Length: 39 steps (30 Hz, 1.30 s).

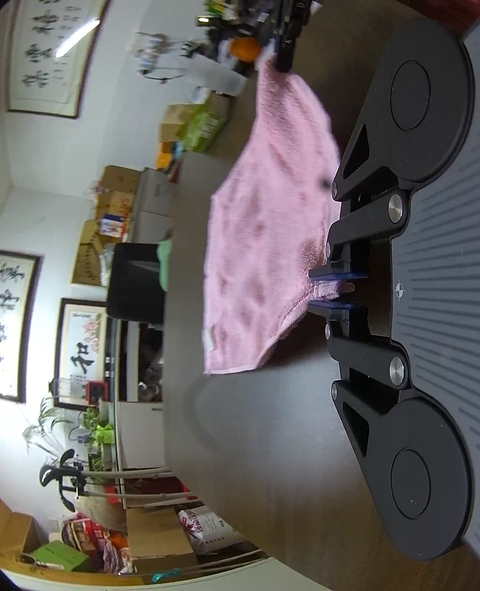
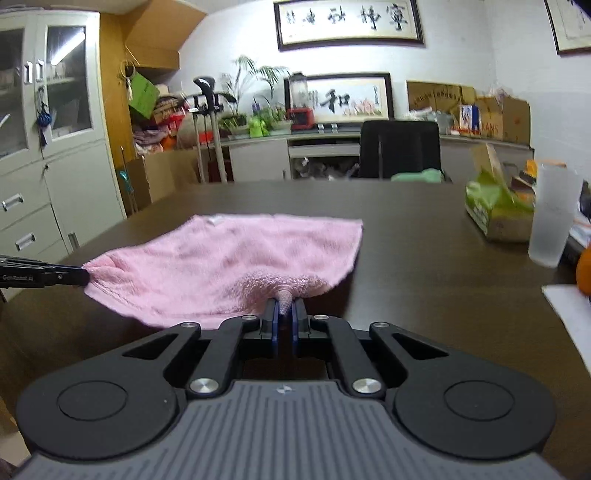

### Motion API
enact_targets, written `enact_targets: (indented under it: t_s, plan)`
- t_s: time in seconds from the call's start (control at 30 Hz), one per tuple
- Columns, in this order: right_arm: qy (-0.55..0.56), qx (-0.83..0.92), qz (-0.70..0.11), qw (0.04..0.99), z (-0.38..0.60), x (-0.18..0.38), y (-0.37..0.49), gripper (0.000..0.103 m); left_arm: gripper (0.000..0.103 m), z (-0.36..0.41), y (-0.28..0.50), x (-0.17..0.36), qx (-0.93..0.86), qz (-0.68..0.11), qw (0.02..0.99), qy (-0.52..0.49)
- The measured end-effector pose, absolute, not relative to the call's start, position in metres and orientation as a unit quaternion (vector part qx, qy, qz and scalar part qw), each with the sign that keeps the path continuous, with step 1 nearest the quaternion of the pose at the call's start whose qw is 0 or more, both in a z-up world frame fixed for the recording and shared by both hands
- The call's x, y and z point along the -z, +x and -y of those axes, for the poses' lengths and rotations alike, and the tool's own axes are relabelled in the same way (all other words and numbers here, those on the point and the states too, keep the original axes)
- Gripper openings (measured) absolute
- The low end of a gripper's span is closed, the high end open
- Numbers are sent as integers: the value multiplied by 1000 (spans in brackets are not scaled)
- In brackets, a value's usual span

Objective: Fold towel
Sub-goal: 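Lift the hem with both tools and fold it over onto the towel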

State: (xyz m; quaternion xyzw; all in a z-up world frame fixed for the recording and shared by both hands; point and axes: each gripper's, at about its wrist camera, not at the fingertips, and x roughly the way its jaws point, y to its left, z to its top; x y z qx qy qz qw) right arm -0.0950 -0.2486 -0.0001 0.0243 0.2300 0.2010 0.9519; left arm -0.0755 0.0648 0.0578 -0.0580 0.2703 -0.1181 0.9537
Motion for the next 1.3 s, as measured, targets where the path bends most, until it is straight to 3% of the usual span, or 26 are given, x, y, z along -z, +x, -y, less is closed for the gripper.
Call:
enact_targets:
  t_s: [0.5,0.87,1.07,1.2,1.3]
  plan:
    - [84,-179,-222,955,232,-45,24,7,11,-83,40,-90,79,-263,952,-135]
    - [116,-138,-297,938,220,5,141,8,11,-84,142,-52,19,-315,939,-135]
    - [122,-134,-325,928,216,24,150,24,17,-86,158,-32,8,-342,928,-146]
    - [138,-129,-294,937,224,16,136,43,23,-97,145,-47,-6,-316,937,-150]
    - [145,-120,-278,942,233,12,129,43,34,-106,135,-60,-14,-296,943,-153]
